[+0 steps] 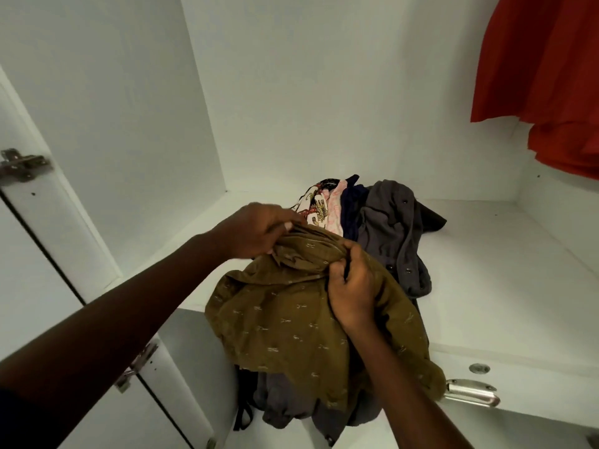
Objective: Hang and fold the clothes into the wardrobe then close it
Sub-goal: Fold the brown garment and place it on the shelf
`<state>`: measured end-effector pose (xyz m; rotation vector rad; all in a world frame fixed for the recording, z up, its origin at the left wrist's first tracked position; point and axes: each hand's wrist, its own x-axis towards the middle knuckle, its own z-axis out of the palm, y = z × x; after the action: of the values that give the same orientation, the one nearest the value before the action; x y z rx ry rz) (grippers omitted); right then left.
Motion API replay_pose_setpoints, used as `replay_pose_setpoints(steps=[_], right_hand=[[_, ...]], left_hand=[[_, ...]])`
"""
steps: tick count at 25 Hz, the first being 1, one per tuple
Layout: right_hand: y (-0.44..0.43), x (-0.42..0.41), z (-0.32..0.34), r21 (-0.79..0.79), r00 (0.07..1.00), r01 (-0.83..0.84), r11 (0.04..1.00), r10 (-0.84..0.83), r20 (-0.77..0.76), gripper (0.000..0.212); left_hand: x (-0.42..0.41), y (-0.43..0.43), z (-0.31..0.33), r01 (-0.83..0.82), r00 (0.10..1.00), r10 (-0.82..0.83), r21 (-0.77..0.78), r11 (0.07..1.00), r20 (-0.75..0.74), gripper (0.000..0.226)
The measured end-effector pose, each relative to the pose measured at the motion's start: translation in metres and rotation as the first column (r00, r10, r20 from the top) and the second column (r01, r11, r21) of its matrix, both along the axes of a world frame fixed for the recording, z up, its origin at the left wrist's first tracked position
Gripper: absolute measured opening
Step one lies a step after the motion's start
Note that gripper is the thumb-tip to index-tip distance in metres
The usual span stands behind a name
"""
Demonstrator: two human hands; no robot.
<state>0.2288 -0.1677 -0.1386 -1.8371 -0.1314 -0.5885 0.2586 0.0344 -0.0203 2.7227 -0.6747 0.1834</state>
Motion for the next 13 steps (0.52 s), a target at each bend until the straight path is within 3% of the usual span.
replay_pose_setpoints(steps=[3, 5, 8, 10, 13], right_hand=[[0.005, -0.017, 0.015, -0.060, 1.000, 0.003, 0.998, -0.005, -0.018, 0.048], [0.007, -0.030, 0.031, -0.103, 1.000, -0.003, 0.995, 0.005, 0.021, 0.037], [0.019, -0.058, 0.065, -0.073, 0.997, 0.049, 0.996, -0.045, 0.058, 0.027], [0.023, -0.080, 0.092, -0.022, 0.992, 0.055, 0.998, -0.052, 0.113, 0.030], [0.034, -0.113, 0.136, 0.024, 0.971, 0.053, 0.998, -0.057, 0.232, 0.029]], left_hand=[[-0.031, 0.013, -0.016, -0.012, 1.000, 0.013, 0.315, 0.949, -0.003, 0.073], [-0.042, 0.022, -0.020, -0.044, 0.989, 0.002, 0.280, 0.959, 0.148, 0.063], [-0.068, 0.046, -0.002, 0.069, 0.944, -0.004, -0.187, 0.980, 0.329, 0.041], [-0.083, 0.053, 0.015, 0.158, 0.936, 0.010, -0.447, 0.880, 0.351, 0.036], [-0.112, 0.051, 0.042, 0.221, 0.969, -0.075, -0.698, 0.681, 0.234, 0.030]])
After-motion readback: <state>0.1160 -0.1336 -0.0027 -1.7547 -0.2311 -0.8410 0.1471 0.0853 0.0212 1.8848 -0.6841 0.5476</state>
